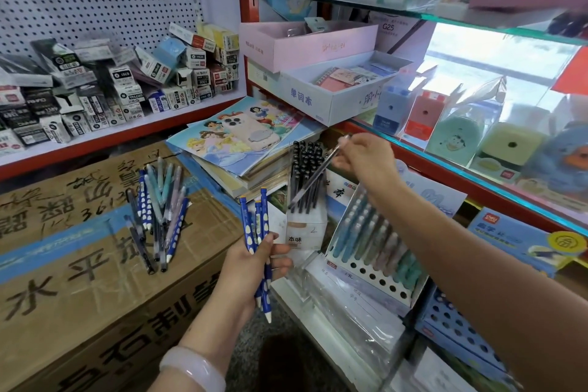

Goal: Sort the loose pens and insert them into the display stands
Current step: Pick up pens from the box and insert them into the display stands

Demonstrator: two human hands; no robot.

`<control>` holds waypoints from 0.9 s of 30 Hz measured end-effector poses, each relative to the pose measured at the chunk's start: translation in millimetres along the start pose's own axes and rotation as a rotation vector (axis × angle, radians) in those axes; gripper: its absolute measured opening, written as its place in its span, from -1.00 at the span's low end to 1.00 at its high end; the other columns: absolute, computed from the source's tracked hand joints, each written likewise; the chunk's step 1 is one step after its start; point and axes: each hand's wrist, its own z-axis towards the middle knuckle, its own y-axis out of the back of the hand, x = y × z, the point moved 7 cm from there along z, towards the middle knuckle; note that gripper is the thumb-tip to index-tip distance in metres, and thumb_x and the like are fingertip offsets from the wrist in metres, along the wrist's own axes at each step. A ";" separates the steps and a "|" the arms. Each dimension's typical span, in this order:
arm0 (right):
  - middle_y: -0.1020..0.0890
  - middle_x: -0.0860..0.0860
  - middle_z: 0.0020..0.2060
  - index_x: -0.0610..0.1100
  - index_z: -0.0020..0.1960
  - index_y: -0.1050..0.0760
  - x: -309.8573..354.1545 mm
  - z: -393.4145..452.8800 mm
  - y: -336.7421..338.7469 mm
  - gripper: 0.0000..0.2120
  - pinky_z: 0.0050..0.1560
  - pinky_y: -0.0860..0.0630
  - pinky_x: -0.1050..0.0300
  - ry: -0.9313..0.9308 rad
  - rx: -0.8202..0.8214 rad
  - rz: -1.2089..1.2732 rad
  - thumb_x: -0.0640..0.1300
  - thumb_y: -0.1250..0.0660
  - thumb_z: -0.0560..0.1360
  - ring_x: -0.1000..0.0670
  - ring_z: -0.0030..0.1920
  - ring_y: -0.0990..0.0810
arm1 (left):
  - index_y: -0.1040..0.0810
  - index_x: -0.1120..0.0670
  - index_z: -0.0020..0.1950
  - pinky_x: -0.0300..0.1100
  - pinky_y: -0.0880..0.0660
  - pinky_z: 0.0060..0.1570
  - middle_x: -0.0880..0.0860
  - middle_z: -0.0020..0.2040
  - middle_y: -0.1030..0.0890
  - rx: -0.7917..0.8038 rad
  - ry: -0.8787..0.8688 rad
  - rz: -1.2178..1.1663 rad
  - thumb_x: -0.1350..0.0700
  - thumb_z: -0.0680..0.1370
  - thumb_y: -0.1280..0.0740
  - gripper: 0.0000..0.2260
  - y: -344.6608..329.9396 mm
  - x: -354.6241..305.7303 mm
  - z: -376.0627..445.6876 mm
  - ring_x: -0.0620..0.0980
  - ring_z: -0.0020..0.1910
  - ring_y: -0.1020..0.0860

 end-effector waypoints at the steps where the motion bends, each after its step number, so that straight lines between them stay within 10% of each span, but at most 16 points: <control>1: -0.64 -0.05 -0.23 -0.20 -0.04 -0.51 2.2 5.3 9.7 -0.89 -0.12 -0.61 0.24 0.051 -0.071 -0.069 -0.17 -0.26 0.56 0.07 -0.25 -0.63 | -0.46 0.25 0.13 -0.25 -0.56 -0.44 0.19 -0.24 -0.60 -0.014 0.008 0.002 0.19 0.61 -0.17 -0.82 1.6 0.7 0.7 -0.06 -0.48 -0.58; 7: -0.64 -0.06 -0.16 -0.17 -0.02 -0.48 -13.5 10.4 -0.4 -0.89 0.03 -0.56 -0.03 0.222 -0.080 -0.465 -0.13 -0.24 0.57 -0.04 -0.08 -0.62 | -0.47 0.22 0.09 -0.31 -0.34 -0.60 0.11 -0.33 -0.54 -0.050 0.005 0.099 0.16 0.63 -0.14 -0.82 4.1 -1.1 3.0 -0.12 -0.60 -0.38; 27: -0.63 -0.21 -0.12 -0.26 -0.09 -0.51 -52.8 19.6 -38.4 -0.81 -0.12 -0.46 0.05 0.157 0.112 -0.880 -0.12 -0.27 0.55 -0.22 -0.07 -0.58 | -0.45 0.16 0.02 -0.26 -0.43 -0.43 0.11 -0.24 -0.58 0.006 -0.050 0.133 0.21 0.62 -0.13 -0.89 -0.2 -3.6 4.4 -0.07 -0.43 -0.46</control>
